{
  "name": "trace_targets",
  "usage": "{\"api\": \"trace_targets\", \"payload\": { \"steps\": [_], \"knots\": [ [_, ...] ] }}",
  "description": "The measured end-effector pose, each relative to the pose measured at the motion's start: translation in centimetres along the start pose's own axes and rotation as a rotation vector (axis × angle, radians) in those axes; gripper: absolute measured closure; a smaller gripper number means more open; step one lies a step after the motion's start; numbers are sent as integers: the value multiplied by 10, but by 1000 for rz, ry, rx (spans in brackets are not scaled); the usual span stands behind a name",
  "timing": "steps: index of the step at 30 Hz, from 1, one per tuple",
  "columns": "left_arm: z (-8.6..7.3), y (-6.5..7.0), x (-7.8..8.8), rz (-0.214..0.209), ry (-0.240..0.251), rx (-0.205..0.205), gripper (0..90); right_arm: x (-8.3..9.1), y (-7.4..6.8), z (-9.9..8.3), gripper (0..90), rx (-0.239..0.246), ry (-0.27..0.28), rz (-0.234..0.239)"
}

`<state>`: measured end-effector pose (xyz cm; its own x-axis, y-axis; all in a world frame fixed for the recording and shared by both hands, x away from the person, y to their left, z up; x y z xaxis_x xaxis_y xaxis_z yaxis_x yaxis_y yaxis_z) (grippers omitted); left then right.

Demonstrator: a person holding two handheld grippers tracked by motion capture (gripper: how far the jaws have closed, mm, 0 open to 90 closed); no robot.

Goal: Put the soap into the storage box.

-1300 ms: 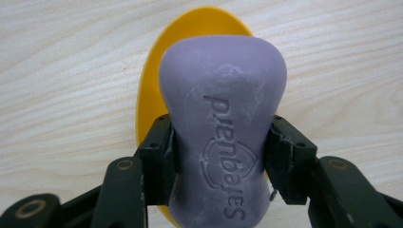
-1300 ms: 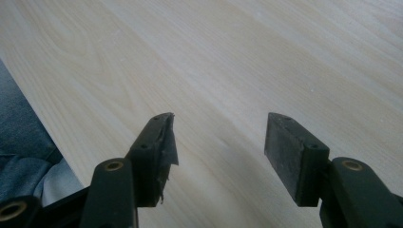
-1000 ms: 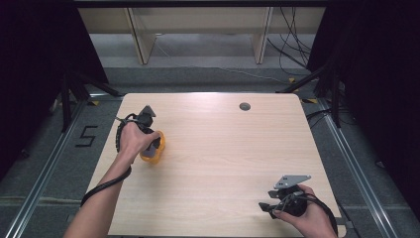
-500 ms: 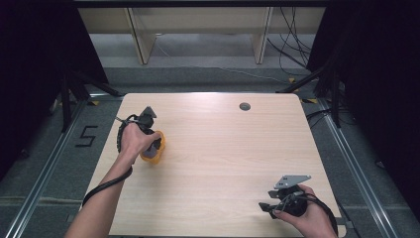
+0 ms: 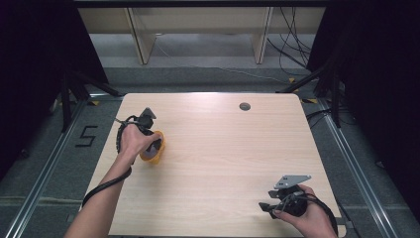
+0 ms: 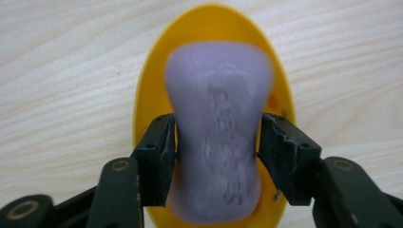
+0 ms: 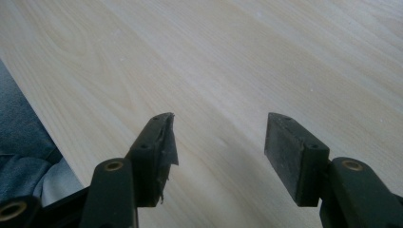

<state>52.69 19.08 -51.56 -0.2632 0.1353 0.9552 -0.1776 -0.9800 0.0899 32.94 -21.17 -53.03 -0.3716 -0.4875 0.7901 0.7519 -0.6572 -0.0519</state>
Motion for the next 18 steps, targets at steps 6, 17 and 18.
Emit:
{"api": "trace_targets", "payload": {
  "steps": [6, 17, 18],
  "knots": [
    [4, 2, 18, 3, 52, 4, 433, 1, -1, 0, 435, -8, -3, 4],
    [-12, 6, 46, -24, 167, -6, 423, 2, -1, 0, 435, -6, -17, 5],
    [-15, 6, 48, -26, 177, -18, 423, 2, -1, 0, 435, -6, -17, 6]
  ]
}}
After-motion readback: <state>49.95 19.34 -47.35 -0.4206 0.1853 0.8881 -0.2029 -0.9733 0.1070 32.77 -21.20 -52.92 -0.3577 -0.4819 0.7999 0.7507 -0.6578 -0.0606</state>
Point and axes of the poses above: each handheld gripper's, and its own axes: x roughly backward along the jaws, z roughly out of its top, y roughly to its right, the point moved 8 cm from there along -x, roughly forward along the jaws, and after that the axes turned 5 degrees about x, right-handed, at the moved point
